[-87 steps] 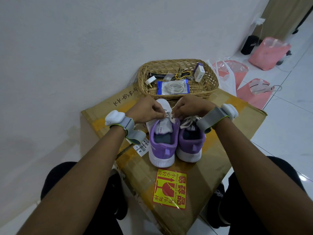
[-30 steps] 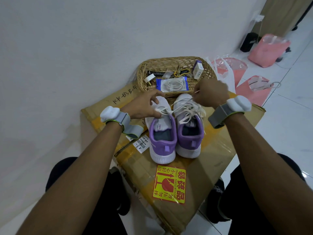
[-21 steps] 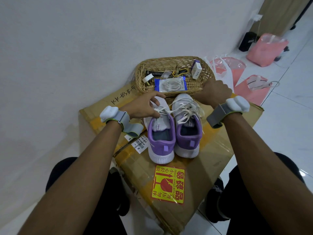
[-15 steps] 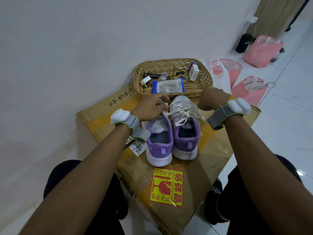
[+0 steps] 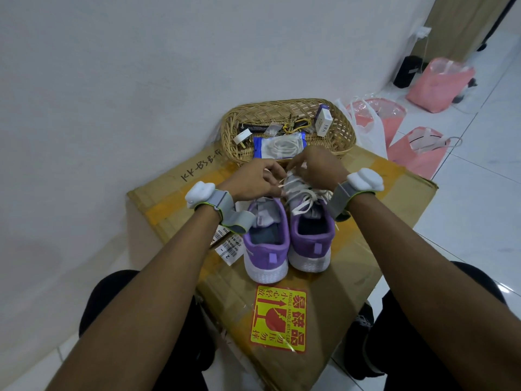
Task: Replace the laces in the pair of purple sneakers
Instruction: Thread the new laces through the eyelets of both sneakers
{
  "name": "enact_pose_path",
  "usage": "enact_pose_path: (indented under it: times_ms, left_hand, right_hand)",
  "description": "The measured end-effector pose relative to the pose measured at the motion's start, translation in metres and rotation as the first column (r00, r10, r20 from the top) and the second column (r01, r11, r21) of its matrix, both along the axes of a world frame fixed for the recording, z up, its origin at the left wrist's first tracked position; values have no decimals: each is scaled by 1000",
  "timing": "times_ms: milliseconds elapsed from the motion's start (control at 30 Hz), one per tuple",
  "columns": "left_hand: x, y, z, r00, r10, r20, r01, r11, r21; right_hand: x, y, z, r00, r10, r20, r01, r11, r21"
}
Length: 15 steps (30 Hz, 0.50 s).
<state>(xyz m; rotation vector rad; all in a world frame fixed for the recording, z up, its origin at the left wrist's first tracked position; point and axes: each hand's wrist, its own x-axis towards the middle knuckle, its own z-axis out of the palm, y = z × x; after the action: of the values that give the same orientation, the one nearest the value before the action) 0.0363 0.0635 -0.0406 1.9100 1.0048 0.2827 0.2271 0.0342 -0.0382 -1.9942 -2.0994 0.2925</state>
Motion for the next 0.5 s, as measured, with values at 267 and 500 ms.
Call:
enact_pose_path:
  times_ms: [267, 500]
  left_hand:
    - [-22, 13, 12, 991, 131, -24, -127, 985, 112]
    - [-43, 9, 17, 966, 210, -149, -220, 974, -54]
  right_hand:
    - [-14, 11, -3, 988, 21, 155, -20, 1000, -11]
    - [-27, 12, 21, 893, 16, -449, 67, 983, 168]
